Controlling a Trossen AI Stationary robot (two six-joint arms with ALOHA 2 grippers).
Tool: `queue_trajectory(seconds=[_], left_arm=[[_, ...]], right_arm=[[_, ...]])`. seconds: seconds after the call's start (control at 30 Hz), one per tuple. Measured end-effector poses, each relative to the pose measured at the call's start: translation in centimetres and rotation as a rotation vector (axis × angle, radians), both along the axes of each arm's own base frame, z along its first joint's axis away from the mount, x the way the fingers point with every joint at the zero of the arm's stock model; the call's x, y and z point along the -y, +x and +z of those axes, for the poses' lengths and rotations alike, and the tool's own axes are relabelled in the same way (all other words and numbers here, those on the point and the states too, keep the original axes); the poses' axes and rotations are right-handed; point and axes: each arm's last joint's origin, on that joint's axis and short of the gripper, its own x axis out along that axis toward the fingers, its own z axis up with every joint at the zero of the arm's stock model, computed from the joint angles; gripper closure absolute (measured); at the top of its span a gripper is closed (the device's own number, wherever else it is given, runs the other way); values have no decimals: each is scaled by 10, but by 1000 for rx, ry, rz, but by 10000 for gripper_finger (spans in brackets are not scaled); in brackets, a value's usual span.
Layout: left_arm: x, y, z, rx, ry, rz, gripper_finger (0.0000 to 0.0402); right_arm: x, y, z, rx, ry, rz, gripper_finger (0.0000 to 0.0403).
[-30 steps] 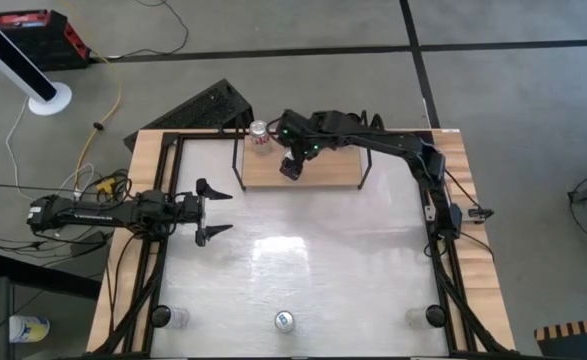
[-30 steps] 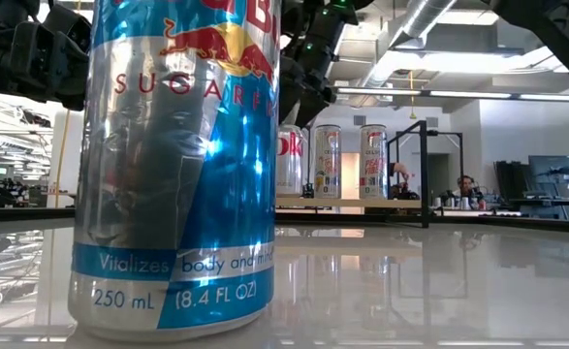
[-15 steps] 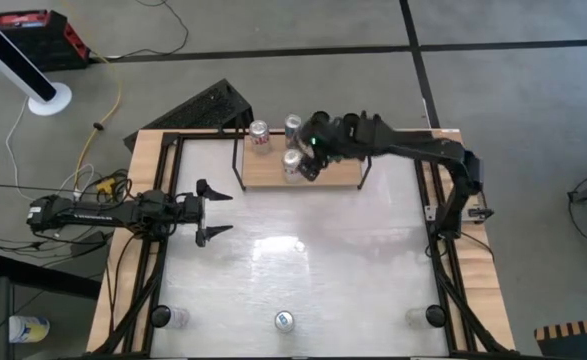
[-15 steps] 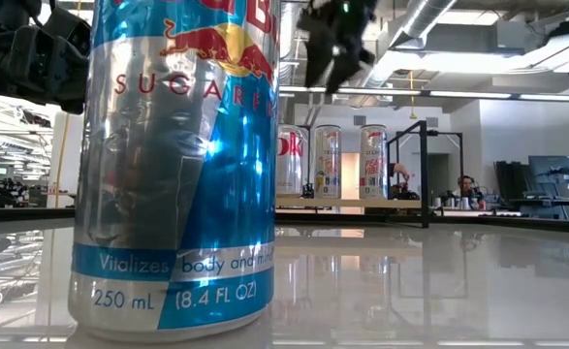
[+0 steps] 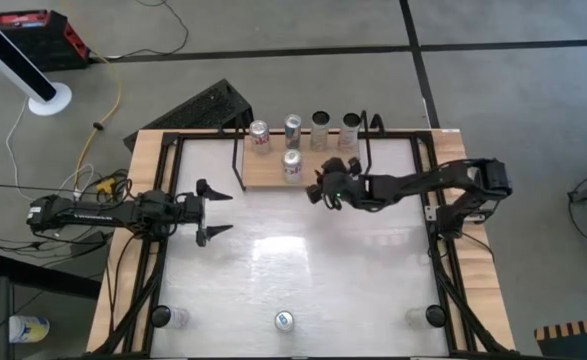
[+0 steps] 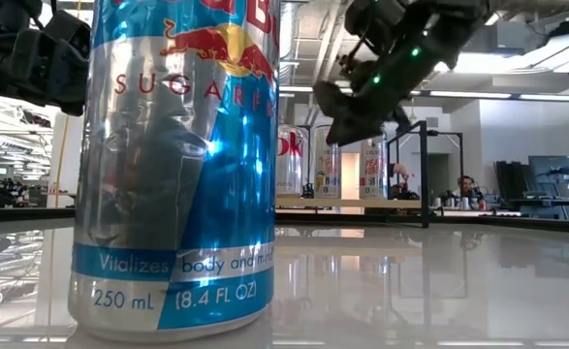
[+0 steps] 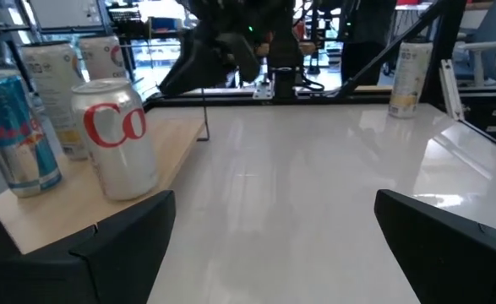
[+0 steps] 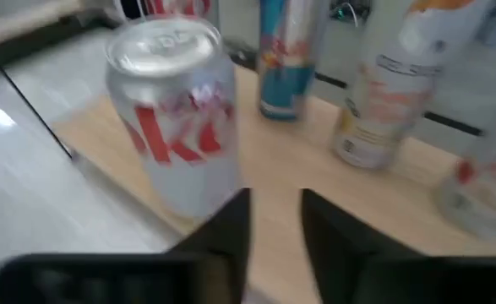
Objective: Place canned beverage on shelf
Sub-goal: Put the red-silver soda can on the shelf aligned with the other red-silver soda can on the shelf
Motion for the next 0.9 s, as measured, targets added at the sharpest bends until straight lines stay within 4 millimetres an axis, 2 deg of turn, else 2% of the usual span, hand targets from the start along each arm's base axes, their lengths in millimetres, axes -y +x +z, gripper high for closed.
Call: queue_trajectory(seconds=[0.07, 0.13, 0.27, 0.4, 0.6, 0.9], left_arm=[[0, 0, 0, 4, -1, 9, 9], [0, 0, 1, 10, 0, 10, 9], [0, 0, 1, 16, -7, 12, 9], [0, 0, 1, 10, -7, 9, 9], [0, 0, 1, 6, 5, 9, 9], [0, 0, 1, 5, 5, 8, 9]], right_arm=[[4, 4, -9, 11, -2, -2, 356], [6, 11, -18, 17, -17, 2, 385], [9, 23, -29, 76, -25, 14, 378], [14, 28, -39, 107, -6, 21, 388], [23, 38, -41, 166, 41, 49, 388], [35, 75, -38, 179, 47, 118, 388]])
